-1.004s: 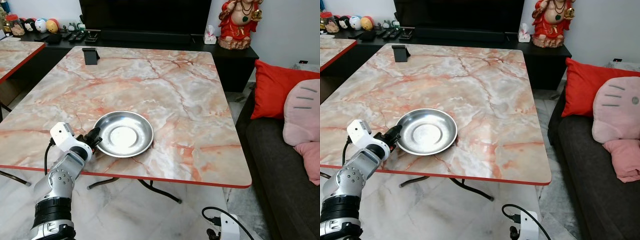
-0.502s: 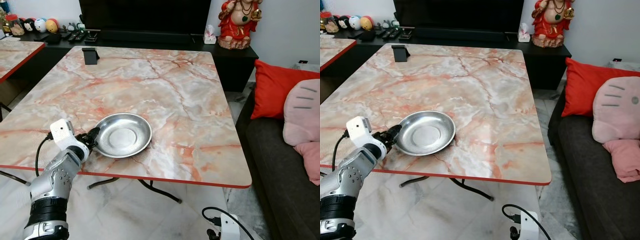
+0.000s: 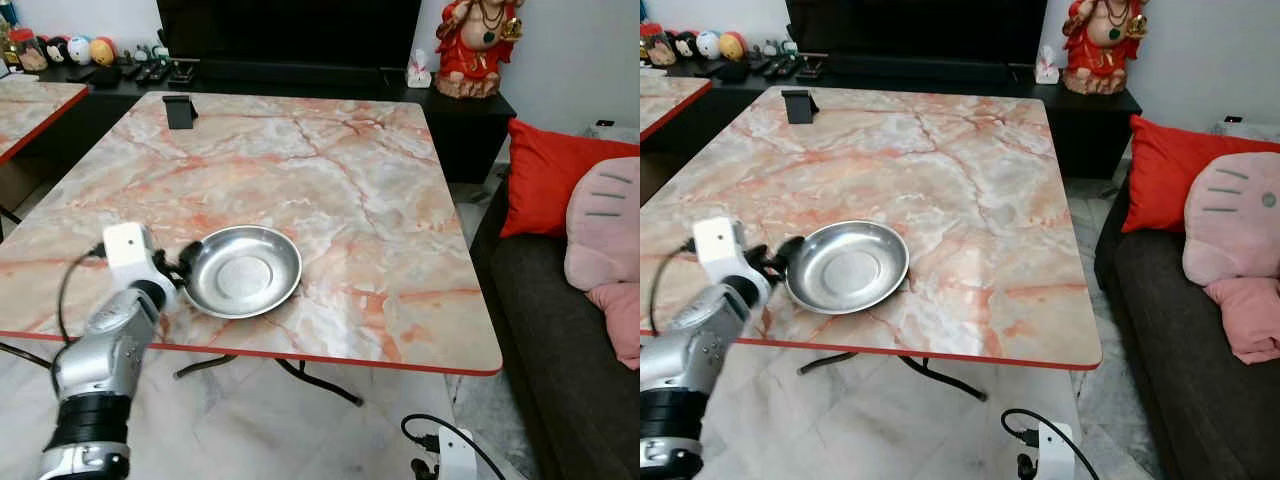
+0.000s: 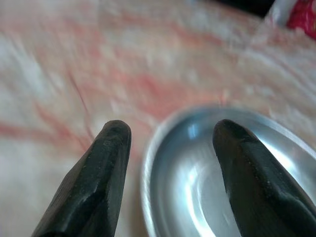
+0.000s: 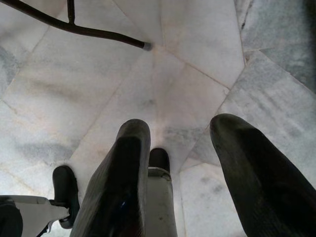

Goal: Setting the table

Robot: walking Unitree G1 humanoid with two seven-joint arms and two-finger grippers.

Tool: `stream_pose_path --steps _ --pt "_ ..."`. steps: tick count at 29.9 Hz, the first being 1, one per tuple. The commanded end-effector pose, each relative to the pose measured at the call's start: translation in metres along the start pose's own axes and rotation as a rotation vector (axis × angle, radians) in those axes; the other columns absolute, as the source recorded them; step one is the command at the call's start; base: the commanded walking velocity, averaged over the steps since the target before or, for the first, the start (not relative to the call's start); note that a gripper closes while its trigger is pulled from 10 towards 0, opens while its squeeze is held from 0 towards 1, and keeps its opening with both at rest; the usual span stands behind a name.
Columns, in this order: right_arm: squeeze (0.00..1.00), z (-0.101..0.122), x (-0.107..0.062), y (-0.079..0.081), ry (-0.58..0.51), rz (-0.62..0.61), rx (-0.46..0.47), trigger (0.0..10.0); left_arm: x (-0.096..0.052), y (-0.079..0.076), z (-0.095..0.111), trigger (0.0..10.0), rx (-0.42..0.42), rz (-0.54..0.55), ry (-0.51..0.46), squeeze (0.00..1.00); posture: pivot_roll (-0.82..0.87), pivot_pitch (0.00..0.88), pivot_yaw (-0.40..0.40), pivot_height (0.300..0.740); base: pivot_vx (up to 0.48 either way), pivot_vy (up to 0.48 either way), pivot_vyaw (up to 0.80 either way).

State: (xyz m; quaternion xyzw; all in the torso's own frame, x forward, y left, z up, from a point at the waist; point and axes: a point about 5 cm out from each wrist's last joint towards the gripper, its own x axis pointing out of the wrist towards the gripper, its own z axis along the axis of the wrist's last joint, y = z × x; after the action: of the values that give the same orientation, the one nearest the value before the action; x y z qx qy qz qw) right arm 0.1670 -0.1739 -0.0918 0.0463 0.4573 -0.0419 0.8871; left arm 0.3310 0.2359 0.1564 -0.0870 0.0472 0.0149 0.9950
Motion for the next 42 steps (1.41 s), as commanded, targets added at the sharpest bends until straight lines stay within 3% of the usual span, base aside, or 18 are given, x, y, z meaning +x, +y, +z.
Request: stream_pose_path --steps 1,5,8,11,16,20,27,42 --pt "0.00 -0.002 0.000 -0.001 0.010 -0.003 -0.004 10.0 -0.002 0.001 0.011 10.0 0.040 0.008 -0.049 0.00 0.07 0.000 -0.027 0.740 0.000 0.000 0.00" --pt "0.00 -0.003 -0.001 -0.001 0.011 -0.004 -0.003 10.0 -0.005 0.005 0.027 10.0 0.135 0.049 -0.146 0.00 0.08 0.000 -0.027 0.740 0.000 0.000 0.00" --pt "0.00 -0.003 -0.001 -0.001 0.010 -0.004 -0.003 10.0 -0.006 0.005 0.030 10.0 0.147 0.057 -0.171 0.00 0.08 0.000 -0.027 0.740 0.000 0.000 0.00" --pt "0.00 -0.002 0.000 0.001 -0.001 -0.009 0.004 10.0 -0.008 -0.011 0.032 10.0 0.293 0.017 -0.274 0.00 0.08 0.000 -0.027 0.740 0.000 0.000 0.00" --pt "0.00 0.001 -0.001 -0.004 -0.023 -0.022 0.019 10.0 -0.013 -0.047 0.016 10.0 0.394 -0.115 -0.330 0.00 0.07 0.000 -0.023 0.740 0.000 0.000 0.00" --pt "0.00 0.002 -0.001 -0.008 -0.036 -0.041 0.023 10.0 -0.016 -0.055 0.001 10.0 0.412 -0.134 -0.329 0.00 0.06 0.000 -0.018 0.740 0.000 0.000 0.00" --pt "0.00 0.000 -0.002 -0.015 -0.034 -0.056 0.017 10.0 -0.018 -0.053 -0.008 10.0 0.403 -0.120 -0.339 0.00 0.05 0.000 -0.015 0.740 0.000 0.000 0.00" --pt "0.00 0.007 -0.002 -0.025 -0.063 -0.101 0.062 10.0 -0.011 -0.053 -0.005 10.0 0.380 -0.111 -0.356 0.00 0.03 0.000 -0.010 0.740 0.000 0.215 -0.04"
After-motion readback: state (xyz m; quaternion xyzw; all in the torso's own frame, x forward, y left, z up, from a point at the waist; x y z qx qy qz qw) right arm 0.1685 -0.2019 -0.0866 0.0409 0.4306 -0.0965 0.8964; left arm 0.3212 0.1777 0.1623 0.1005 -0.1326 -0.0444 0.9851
